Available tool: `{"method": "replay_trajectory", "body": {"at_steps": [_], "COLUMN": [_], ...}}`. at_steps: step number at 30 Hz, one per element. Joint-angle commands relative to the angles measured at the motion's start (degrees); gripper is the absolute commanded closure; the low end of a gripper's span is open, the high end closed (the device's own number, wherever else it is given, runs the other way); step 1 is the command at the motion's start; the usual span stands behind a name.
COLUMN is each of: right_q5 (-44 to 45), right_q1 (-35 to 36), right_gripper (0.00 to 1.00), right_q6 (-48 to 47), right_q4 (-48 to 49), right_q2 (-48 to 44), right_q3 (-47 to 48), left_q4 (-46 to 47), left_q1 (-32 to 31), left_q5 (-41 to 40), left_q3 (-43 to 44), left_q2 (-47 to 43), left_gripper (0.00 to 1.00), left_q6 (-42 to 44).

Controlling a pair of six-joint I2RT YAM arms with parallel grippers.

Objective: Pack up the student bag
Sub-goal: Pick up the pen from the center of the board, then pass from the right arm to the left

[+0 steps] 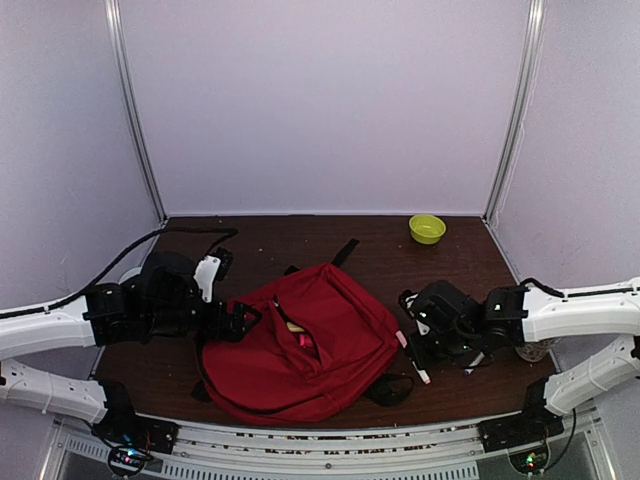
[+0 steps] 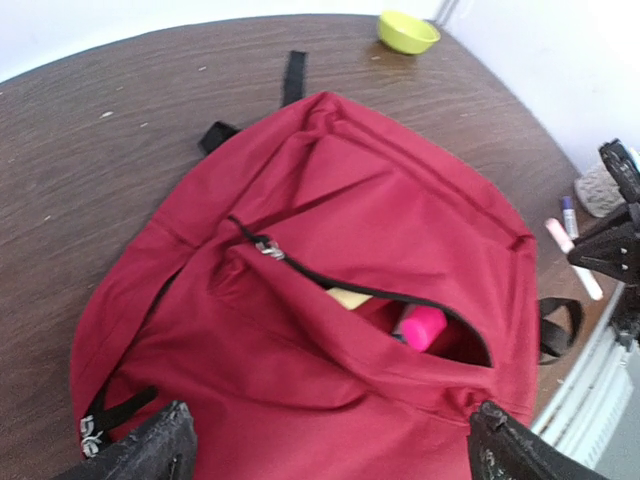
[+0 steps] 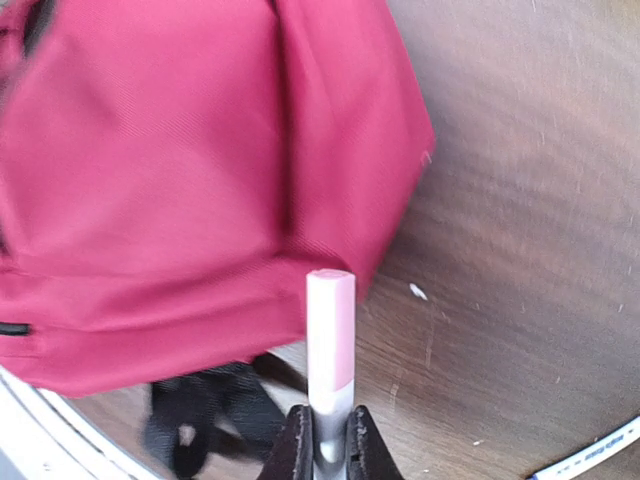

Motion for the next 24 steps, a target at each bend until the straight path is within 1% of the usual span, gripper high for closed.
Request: {"method": "replay_trajectory", "body": {"at_steps": [1, 5, 9, 13, 19, 21, 24], "right_q5": [3.0, 4.1, 6.6, 7.1, 2.7, 1.3, -1.6], "right_q1": [2.0, 5.1, 8.6, 11.1, 13.2, 14.1, 15.4], "right_gripper": [1.0, 1.0, 1.0, 1.0, 1.0, 1.0, 1.0], "right_q6": [-3.8, -7.4, -11.1, -14.8, -19.1, -20.2, -21.6], "right_q4": [1.9, 3.7, 4.5, 6.7, 10.1, 11.1, 11.8], "right_q2": [-3.7, -4.3, -2.9, -2.0, -1.7, -1.5, -0.3], "right_q3": [4.0, 7.3, 11.4, 13.6, 15.3, 15.9, 17.2], "left_q4": [5.6, 7.9, 9.0, 9.9, 12.7, 13.1, 12.3], "left_q1": [0.4, 0.4, 0.4, 0.4, 0.2, -0.5, -1.9], "left_q5": [8.7, 17.2, 22.3, 27.9, 39.0, 40.5, 40.7], "left_q3": [3.3, 5.0, 7.0, 8.9, 10.8, 11.7, 13.6], "left_q2": [-1.1, -1.1, -0.7, 0.8, 4.2, 6.1, 8.8], "left_gripper": [0.04, 0.07, 0.1, 0.13, 0.25, 0.28, 0.32], "left_q6": [1.3, 1.9, 2.3, 3.1, 3.8, 4.0, 4.9]}}
